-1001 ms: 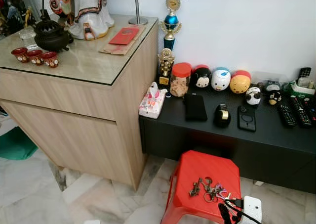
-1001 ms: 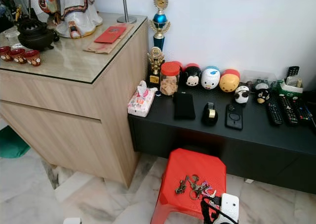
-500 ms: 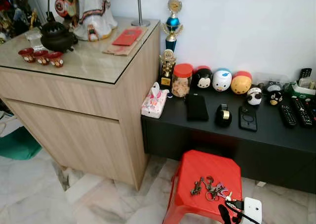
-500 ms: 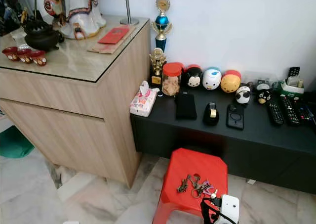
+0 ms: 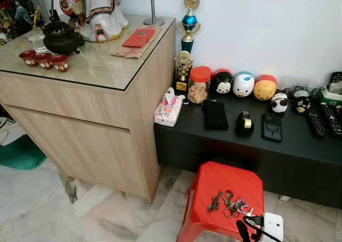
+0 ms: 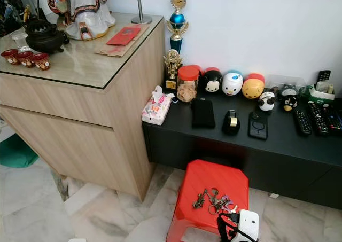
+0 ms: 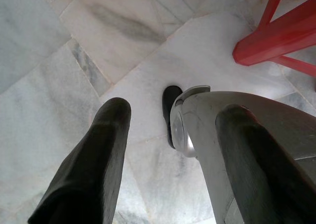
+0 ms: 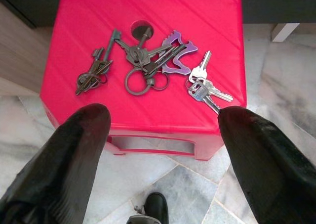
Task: Hang keys on a hook
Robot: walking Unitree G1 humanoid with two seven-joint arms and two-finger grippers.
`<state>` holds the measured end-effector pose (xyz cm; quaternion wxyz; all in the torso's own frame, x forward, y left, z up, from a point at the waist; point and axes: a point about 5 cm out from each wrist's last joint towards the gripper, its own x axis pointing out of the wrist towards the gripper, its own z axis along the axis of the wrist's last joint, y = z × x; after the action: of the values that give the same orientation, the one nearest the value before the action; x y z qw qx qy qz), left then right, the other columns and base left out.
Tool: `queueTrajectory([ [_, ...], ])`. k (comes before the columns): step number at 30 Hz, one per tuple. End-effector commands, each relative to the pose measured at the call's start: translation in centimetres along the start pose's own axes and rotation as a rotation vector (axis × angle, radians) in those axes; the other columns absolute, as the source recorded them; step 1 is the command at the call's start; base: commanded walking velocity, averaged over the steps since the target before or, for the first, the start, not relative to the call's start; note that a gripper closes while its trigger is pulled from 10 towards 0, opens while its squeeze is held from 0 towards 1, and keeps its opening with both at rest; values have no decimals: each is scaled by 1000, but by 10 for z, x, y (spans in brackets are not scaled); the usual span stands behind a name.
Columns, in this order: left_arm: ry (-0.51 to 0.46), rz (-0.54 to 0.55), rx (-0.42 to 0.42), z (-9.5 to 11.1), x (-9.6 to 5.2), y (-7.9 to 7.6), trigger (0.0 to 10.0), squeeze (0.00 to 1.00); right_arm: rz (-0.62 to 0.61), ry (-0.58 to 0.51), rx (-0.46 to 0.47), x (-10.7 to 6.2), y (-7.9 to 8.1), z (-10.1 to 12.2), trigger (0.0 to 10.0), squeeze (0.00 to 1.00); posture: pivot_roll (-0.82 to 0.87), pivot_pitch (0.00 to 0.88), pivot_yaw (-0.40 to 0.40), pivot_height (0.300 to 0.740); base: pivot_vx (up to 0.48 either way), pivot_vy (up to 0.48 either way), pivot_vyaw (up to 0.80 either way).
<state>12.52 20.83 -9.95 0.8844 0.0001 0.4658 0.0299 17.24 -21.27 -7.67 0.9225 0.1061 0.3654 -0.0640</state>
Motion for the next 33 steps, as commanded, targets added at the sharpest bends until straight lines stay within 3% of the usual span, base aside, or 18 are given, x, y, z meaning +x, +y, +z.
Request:
queueTrajectory([
  [1, 31, -16, 5, -9, -2, -3, 10000, 0, -3, -11, -3, -1, -2, 0, 10000, 0, -14, 0, -17, 691, 0, 0, 0],
  [13, -1, 1, -17, -8, -3, -1, 10000, 0, 10, -22, -8, -1, -1, 0, 10000, 0, -15, 0, -15, 612, 0, 0, 0],
  [25, -140, 59, -45, 3, -5, 2, 10000, 0, 39, -89, 2, -2, 2, 6, 10000, 0, -7, 0, -16, 612, 0, 0, 0],
  [26, -253, 64, -41, 34, -1, 9, 10000, 0, 44, -103, 2, -2, 3, 7, 10000, 0, -6, 0, -17, 612, 0, 0, 0],
  [27, -253, 64, -41, 34, -1, 9, 10000, 0, 44, -103, 2, -2, 3, 7, 10000, 0, -6, 0, -17, 612, 0, 0, 0],
  [29, -429, 66, -32, 83, 1, 18, 10000, 0, 49, -122, 0, -2, 3, 9, 10000, 0, -4, 0, -17, 612, 0, 0, 0],
  [33, -631, 89, -39, 124, -8, 21, 10000, 0, 64, -196, -3, -3, 4, 17, 10000, 0, 3, 0, -27, 612, 0, 0, 0],
])
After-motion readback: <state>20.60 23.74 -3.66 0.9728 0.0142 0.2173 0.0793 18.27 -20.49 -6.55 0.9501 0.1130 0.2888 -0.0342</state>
